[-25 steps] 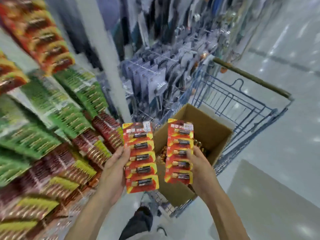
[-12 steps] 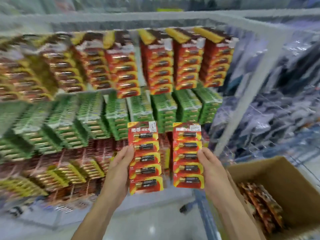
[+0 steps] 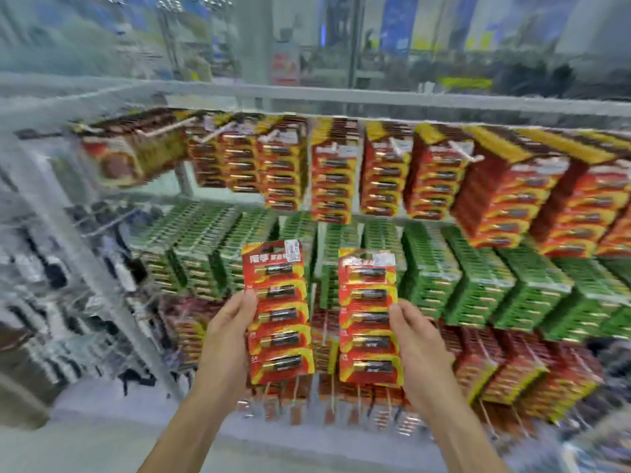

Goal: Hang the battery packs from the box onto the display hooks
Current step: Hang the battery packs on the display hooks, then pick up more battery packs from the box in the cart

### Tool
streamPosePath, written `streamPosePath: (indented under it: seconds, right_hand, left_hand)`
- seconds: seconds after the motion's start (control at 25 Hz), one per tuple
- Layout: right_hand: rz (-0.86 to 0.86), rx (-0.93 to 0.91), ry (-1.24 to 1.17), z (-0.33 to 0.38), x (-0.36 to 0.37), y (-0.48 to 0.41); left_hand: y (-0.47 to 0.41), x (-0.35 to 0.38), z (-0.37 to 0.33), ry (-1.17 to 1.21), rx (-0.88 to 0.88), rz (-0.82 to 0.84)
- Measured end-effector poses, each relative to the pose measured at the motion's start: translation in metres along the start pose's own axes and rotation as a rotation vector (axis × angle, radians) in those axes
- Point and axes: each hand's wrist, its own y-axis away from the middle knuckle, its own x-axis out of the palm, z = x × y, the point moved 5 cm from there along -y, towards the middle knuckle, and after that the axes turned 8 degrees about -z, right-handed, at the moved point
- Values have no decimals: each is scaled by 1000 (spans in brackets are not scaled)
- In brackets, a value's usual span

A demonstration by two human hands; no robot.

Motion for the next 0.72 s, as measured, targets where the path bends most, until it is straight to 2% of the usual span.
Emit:
streamPosePath:
  seconds: [0.12,0.28,0.72]
  right_hand:
    - [-7,104,-131,7,59,-7]
    - [5,133,-210,16,107,-25]
    - [181,178,-227,30,195,-79]
  left_hand:
    - [-24,-39,-27,14,20,-33]
    - [-53,-62,-50,17,21,-70]
    - [-109,-82,-96,65,116,-207]
